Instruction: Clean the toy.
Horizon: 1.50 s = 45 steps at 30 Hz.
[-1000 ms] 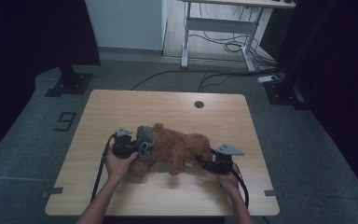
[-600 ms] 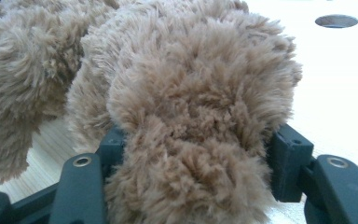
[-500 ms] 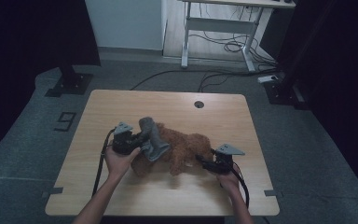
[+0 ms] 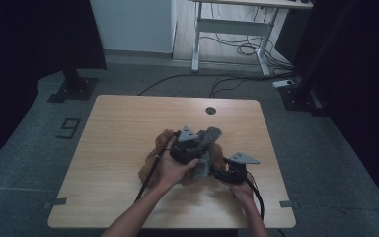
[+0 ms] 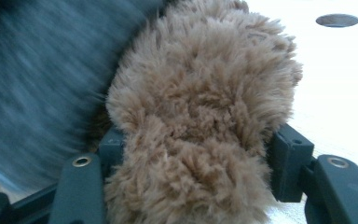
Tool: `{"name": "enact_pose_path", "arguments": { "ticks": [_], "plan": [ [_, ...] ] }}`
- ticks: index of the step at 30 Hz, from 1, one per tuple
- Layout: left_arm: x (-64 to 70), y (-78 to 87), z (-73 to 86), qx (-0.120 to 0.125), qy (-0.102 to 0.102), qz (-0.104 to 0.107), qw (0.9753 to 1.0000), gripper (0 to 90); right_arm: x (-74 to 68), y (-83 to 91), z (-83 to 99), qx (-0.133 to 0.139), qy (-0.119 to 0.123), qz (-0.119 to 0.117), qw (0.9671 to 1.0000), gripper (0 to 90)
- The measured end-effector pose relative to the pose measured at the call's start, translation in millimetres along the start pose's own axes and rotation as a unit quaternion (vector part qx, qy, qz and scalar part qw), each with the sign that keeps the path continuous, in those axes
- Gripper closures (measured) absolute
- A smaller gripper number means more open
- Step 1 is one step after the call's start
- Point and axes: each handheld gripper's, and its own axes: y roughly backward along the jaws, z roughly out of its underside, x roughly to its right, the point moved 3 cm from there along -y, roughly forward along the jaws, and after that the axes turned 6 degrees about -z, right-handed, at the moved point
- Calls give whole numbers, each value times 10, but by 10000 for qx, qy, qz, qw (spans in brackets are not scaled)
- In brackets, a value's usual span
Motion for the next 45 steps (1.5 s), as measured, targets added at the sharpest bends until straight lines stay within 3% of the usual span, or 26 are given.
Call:
{"name": "enact_pose_path", "arguments": {
  "ticks": [2,5,10,15,19,27,32,36,38,40,45],
  "plan": [
    [108,-149,4,-141,-75,21,9999,762,-5,-1,2,19,-17,4,10000,381],
    [151,-320,74,-439,-252,-161,9986,761,-7,4,6,13,15,20,10000,382],
    [33,-336,151,-447,87,-154,9988,761,1,0,21,41,-8,18,10000,382],
    [-92,-182,155,-446,-73,-516,9976,763,-8,11,26,15,27,52,10000,384],
    [-350,3,220,-496,10,-823,9954,763,-10,12,32,40,8,48,10000,384],
    [-853,456,350,-291,425,-1097,9926,763,-15,13,37,58,8,78,10000,391],
    [-1171,738,508,-235,741,-1319,9882,762,-14,13,39,65,-14,81,9999,393],
    [-1403,834,738,-505,976,-1537,9820,760,-10,11,40,80,-55,76,9999,393],
    [-1438,796,893,-675,1044,-1568,9798,755,-10,8,39,72,-63,70,9999,396],
    [-1419,727,1023,-840,998,-1541,9794,756,-10,10,33,32,-77,61,9999,396],
    [-1386,682,1087,-785,1035,-1506,9800,758,-1,41,7,-245,-131,10,9996,394]
  ]
}}
